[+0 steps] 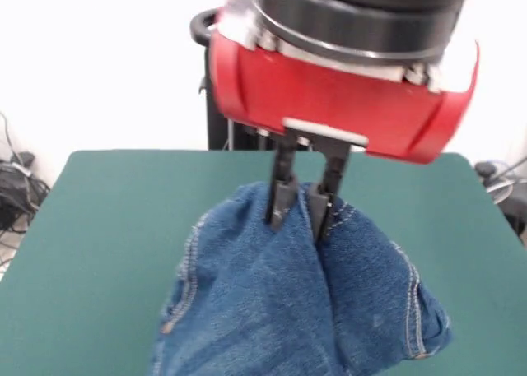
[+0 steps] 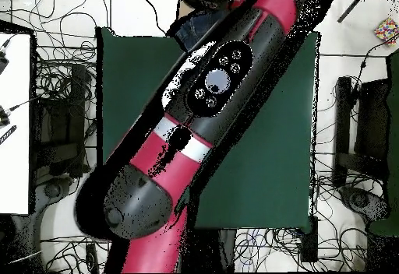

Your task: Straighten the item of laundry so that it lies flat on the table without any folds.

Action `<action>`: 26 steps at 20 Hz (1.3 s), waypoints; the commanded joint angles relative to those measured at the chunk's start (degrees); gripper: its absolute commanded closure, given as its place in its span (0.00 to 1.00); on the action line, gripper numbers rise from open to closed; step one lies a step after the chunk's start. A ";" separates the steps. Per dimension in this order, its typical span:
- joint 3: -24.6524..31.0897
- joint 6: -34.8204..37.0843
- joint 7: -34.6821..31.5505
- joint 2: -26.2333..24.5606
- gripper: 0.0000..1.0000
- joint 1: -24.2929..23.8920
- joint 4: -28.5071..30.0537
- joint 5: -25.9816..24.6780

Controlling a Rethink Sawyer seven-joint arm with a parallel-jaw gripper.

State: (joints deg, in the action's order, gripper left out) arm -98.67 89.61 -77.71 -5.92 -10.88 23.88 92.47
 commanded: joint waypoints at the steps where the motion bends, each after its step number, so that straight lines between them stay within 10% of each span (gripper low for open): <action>1: 16.69 -4.95 7.21 6.76 1.00 6.26 14.99 -13.19; 14: 28.79 2.47 12.10 21.19 1.00 7.23 20.71 -37.56; 26: 46.93 -16.75 12.52 29.31 1.00 11.57 40.76 -51.00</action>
State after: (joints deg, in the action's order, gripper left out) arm -65.28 81.85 -77.70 18.38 -0.90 52.86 46.68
